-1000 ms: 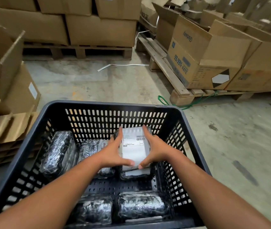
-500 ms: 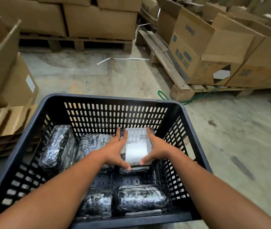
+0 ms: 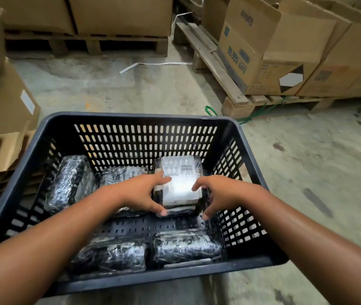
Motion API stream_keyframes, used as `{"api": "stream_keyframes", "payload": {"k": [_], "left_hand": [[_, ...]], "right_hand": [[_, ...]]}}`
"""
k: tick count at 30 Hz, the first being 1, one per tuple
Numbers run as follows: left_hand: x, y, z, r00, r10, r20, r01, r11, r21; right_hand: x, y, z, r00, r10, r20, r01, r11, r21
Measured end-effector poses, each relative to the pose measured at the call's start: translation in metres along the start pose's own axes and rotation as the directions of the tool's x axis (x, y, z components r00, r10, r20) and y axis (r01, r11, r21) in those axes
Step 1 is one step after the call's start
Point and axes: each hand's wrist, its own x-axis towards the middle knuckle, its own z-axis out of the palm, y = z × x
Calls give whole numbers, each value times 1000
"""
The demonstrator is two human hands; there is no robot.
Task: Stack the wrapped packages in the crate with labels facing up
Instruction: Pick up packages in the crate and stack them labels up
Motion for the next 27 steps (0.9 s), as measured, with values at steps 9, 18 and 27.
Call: {"api": "stream_keyframes", "payload": {"k": [9, 18, 27], "left_hand": [[-43, 34, 24, 909, 39, 415, -33, 999, -21], [-36, 31, 15, 978, 121, 170, -112, 992, -63], [-41, 7, 5, 998, 54, -23, -58, 952, -302]], "right_hand": [[-14, -9, 28, 924, -11, 382, 60, 992, -115], [-13, 4, 9, 978, -120, 171, 99, 987, 125], [-8, 8, 8, 986, -150, -70, 157, 982, 109]]}}
